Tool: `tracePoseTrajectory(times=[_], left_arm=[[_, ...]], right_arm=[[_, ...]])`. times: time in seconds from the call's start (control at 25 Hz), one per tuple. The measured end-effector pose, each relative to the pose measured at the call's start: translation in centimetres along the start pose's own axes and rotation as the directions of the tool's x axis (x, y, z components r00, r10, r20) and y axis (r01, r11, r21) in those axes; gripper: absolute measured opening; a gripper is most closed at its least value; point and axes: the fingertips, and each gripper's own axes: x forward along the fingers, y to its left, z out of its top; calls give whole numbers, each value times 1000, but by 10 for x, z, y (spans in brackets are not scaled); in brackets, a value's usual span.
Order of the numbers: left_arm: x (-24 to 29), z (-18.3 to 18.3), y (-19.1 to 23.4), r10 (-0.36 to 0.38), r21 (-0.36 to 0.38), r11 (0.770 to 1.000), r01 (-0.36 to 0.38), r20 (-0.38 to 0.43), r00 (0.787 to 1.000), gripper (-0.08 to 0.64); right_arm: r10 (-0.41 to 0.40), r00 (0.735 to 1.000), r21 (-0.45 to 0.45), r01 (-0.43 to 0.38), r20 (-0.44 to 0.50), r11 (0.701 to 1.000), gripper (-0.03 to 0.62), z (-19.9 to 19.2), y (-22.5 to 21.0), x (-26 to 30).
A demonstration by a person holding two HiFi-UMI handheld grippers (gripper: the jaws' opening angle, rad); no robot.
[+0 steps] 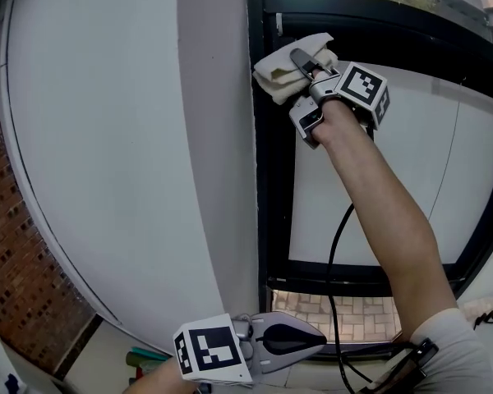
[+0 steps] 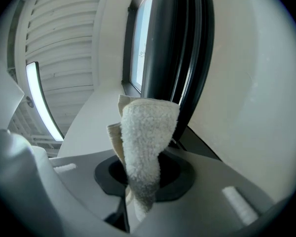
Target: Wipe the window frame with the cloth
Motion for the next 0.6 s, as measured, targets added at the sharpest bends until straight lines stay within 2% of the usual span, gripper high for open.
tracePoseTrajectory(times=[0.2,0.36,0.48,0.6], left_arm=[[9,1,-3,-21,13,1000,21,1,1000,23],[18,0,-6,-49,39,998,49,-10,999,23],[24,-3,-11,-68,39,997,69,-21,997,22],[29,-2,-12,-73,50,996,75,-37,997,23]], right_arm=[[10,997,-120,-20,-83,993,69,-18,8,-43],[-68,985,-201,35,-159,979,69,-40,-16,-83],[-159,958,-286,87,-240,954,69,-66,-47,-126],[-264,909,-425,110,-323,899,69,-92,-78,-170]])
